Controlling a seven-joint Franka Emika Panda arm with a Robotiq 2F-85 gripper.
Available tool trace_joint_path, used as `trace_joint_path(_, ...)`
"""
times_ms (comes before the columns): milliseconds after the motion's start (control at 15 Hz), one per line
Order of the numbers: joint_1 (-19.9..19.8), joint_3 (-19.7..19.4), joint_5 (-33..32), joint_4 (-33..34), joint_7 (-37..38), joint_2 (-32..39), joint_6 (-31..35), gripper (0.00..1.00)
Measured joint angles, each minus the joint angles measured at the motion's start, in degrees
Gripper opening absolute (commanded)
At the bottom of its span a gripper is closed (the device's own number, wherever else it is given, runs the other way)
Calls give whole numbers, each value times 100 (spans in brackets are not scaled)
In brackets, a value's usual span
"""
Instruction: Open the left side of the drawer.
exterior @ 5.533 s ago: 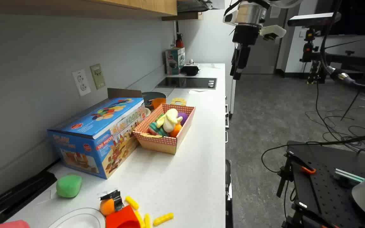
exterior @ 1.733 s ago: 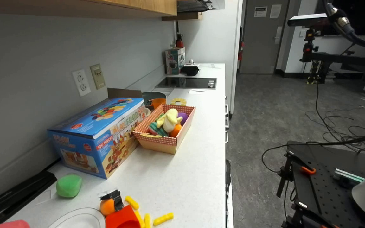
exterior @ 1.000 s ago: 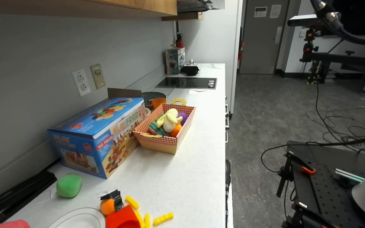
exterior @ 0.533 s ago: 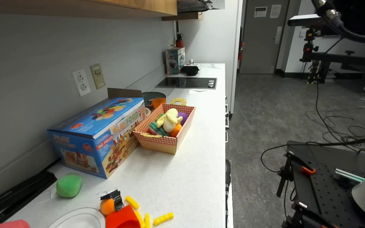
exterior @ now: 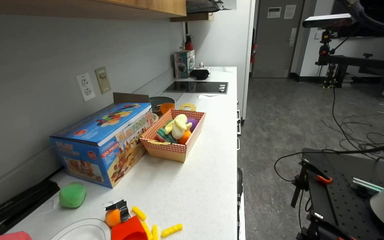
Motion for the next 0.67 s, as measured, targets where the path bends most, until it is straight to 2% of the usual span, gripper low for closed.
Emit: trace_joint_path(667,-159,40,1359,94,-722,87,-770,100)
